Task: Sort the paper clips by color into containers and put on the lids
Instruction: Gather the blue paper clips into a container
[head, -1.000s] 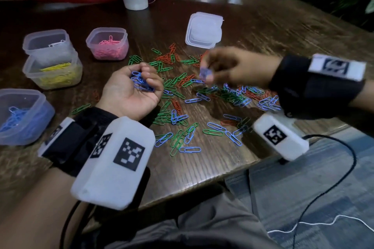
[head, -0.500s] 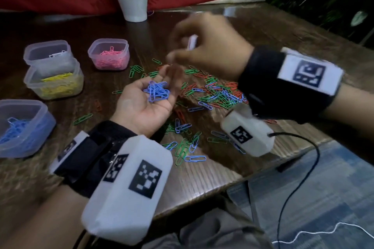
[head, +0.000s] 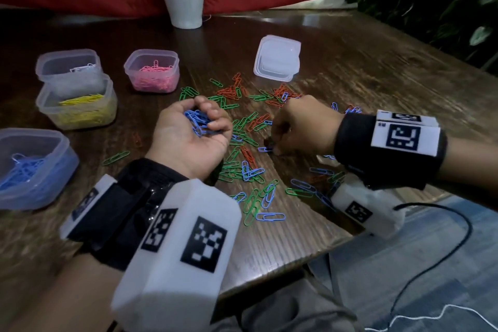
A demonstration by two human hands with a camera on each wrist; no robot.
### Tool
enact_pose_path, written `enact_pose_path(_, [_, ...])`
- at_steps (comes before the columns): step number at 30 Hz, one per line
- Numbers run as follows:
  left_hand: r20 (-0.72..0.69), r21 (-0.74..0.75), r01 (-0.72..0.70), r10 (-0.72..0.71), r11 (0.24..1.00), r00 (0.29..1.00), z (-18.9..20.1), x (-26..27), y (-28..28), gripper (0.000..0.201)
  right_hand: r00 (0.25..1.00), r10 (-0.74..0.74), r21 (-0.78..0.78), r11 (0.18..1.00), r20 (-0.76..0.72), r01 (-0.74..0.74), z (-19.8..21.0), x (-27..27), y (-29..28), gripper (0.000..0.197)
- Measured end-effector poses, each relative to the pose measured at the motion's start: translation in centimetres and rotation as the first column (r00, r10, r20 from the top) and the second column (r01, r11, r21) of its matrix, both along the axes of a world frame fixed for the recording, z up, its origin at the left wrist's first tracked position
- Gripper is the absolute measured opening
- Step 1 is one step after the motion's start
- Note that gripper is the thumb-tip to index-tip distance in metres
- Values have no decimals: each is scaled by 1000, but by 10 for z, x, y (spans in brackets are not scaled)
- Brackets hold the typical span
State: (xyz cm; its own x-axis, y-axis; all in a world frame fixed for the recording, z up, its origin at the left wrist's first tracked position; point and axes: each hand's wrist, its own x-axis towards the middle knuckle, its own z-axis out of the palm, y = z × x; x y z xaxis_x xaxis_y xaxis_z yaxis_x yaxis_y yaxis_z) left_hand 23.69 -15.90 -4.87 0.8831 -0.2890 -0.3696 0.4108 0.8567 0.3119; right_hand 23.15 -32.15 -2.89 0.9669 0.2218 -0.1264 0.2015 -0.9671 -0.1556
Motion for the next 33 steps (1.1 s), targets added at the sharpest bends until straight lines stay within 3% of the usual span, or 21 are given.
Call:
enact_pose_path(4, [0, -27, -12, 12, 1000, 1000, -1, 1, 1, 39, 998, 56, 13, 998, 3, -56, -2, 3, 3, 10])
enact_pose_path(11, [-6, -38, -24, 24, 999, 1000, 1, -1, 0, 38, 987, 156, -6, 988, -35, -157, -1, 1, 13, 25])
enact_pose_path(18, [-30, -42, -31, 30, 999, 999, 2, 0, 1, 39, 973, 231, -216, 949, -9, -227, -6, -2, 23, 24])
enact_pose_path(20, [-40, -52, -71, 69, 996, 997, 2, 0, 1, 39, 984, 164, -74, 983, -70, -169, 0, 5, 15, 16])
enact_pose_path(21, [-35, -41, -87, 86, 995, 996, 3, 0, 1, 40, 983, 104, 116, 989, -153, -87, 5, 8, 10, 10])
enact_pose_path(22, [-24, -24, -96, 95, 995, 995, 4, 0, 0, 41, 963, 55, 332, 943, -265, 37, 11, 9, 6, 7])
enact_pose_path(24, [9, 12, -80, 79, 997, 997, 5, -2, -2, 42, 894, 72, 640, 724, -442, 258, 19, 9, -2, 13])
enact_pose_path(25, [23, 35, -51, 50, 998, 998, 5, -3, -4, 43, 865, 122, 711, 631, -486, 310, 22, 8, -4, 14])
enact_pose_path(27, [62, 99, 59, -66, 993, 996, 6, -8, -8, 43, 849, 209, 767, 567, -486, 300, 27, 4, 0, 14])
enact_pose_path(30, [117, 128, 199, -214, 972, 970, 8, -16, -16, 41, 897, 214, 778, 598, -386, 192, 35, 6, 19, 15])
enact_pose_path(33, [164, 102, 189, -204, 977, 965, 11, -16, -16, 52, 980, 137, 629, 778, -144, -17, 45, 10, 35, 7])
